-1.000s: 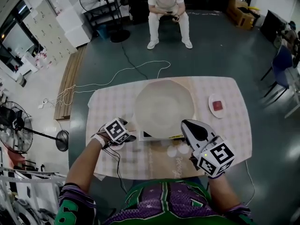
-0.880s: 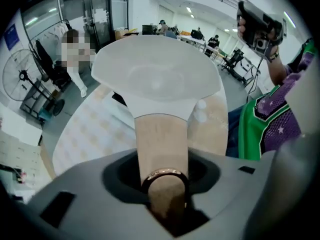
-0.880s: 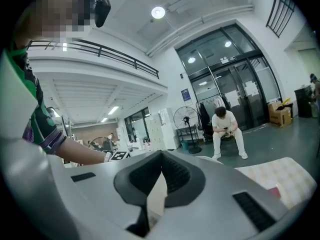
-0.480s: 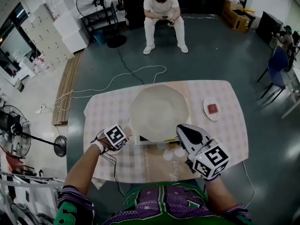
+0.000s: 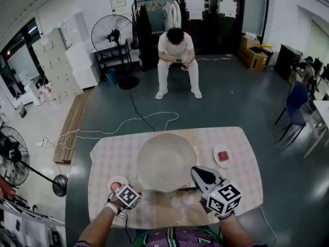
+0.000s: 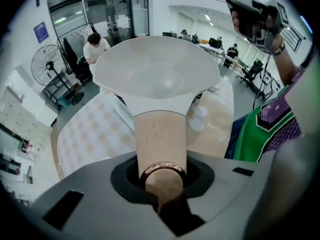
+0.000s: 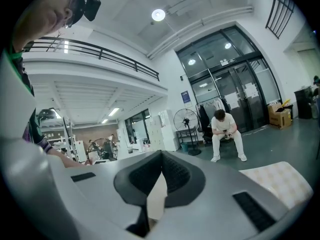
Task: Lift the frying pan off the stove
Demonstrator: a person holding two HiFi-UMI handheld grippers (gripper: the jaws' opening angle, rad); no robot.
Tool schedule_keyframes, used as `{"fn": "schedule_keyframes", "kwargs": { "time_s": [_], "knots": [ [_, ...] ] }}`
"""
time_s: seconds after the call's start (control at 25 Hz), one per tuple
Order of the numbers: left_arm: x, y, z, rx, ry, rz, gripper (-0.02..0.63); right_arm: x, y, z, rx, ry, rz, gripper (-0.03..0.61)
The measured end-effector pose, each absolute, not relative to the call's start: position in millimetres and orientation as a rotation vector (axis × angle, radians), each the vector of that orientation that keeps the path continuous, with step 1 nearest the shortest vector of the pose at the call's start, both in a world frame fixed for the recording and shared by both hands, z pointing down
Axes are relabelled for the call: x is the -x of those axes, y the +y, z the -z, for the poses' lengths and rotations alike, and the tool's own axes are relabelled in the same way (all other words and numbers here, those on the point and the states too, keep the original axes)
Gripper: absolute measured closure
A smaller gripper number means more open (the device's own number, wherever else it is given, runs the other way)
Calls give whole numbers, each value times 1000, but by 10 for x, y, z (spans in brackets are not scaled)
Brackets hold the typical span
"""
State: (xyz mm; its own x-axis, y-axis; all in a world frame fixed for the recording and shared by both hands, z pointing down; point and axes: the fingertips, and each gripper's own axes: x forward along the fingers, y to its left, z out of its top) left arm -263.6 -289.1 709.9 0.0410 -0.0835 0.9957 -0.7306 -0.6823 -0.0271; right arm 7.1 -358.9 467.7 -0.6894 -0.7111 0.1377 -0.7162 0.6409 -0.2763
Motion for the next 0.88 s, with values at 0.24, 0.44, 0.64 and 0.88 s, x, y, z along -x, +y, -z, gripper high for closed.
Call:
{"fn": "schedule_keyframes", "kwargs": {
  "time_s": [0.24,0.44,0.64,0.88],
  "knots": [
    [1765,-2629,-6766,-2051,-940,-1212,509,-320,-3512,-4405,-1218,-2852,-455,571],
    [1512,-2511,-6514,-2042,-1107,-1013,511,-529,-3494,-4296,-1196,-2870,-439,571],
    [1430,-2529,-6061,-2063,-1285,-848,509,-754,-3457,-4161,-1210,-2887,-446,571],
    [1556,-2625,-5529,-2101,-1480,-694,509,-786,-3400,-4045,-1201,-2899,-378,571]
  ]
}}
